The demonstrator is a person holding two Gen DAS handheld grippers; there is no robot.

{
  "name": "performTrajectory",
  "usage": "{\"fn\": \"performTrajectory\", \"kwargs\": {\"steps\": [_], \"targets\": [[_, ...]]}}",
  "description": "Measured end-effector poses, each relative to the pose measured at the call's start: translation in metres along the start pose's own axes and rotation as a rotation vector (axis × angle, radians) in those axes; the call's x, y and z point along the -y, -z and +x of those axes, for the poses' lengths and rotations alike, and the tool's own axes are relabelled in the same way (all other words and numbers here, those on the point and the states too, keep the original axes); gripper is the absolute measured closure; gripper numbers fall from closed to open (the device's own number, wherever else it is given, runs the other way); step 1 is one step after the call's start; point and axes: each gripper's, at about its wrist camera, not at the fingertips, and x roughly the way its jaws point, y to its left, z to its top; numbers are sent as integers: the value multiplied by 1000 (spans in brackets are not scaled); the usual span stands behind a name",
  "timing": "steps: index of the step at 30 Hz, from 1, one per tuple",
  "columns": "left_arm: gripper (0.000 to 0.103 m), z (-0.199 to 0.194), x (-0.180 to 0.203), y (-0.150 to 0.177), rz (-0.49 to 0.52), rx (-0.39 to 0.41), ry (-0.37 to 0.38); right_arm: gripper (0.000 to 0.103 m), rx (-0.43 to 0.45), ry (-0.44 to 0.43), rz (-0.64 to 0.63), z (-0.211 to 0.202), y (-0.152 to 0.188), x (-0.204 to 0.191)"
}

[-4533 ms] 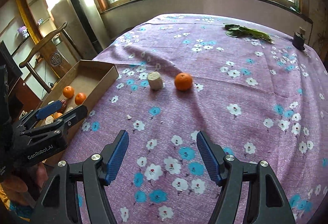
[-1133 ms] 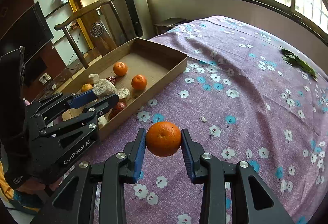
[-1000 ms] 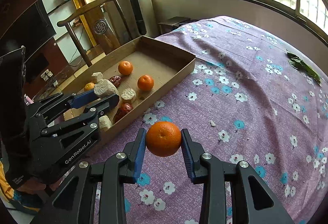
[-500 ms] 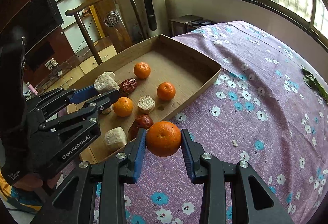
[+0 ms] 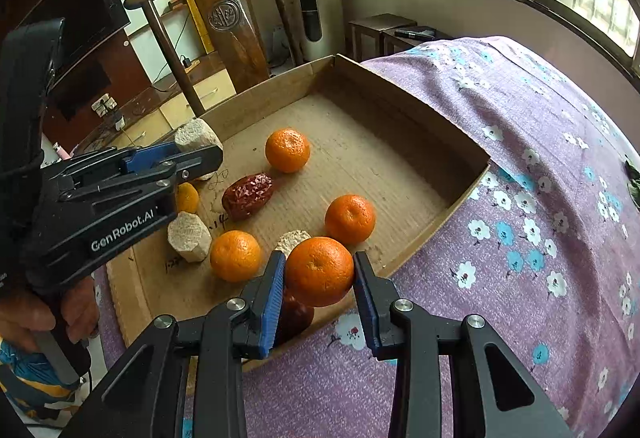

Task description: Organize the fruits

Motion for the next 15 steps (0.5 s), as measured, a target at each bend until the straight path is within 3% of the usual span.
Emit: {"fn": "performTrajectory", "kwargs": {"steps": [8, 10, 12, 15], "targets": [[73, 12, 10, -1, 29, -18, -35, 64, -21, 3, 15, 25, -3, 5], [64, 12, 12, 0, 42, -26, -43, 63, -10, -9, 27, 23, -1, 8], [49, 8, 13, 0, 46, -7, -55, 55, 6, -23, 35, 18, 1, 9], [35, 0, 14, 2, 49, 26, -86, 45, 29, -28, 39, 7, 6, 6]]}}
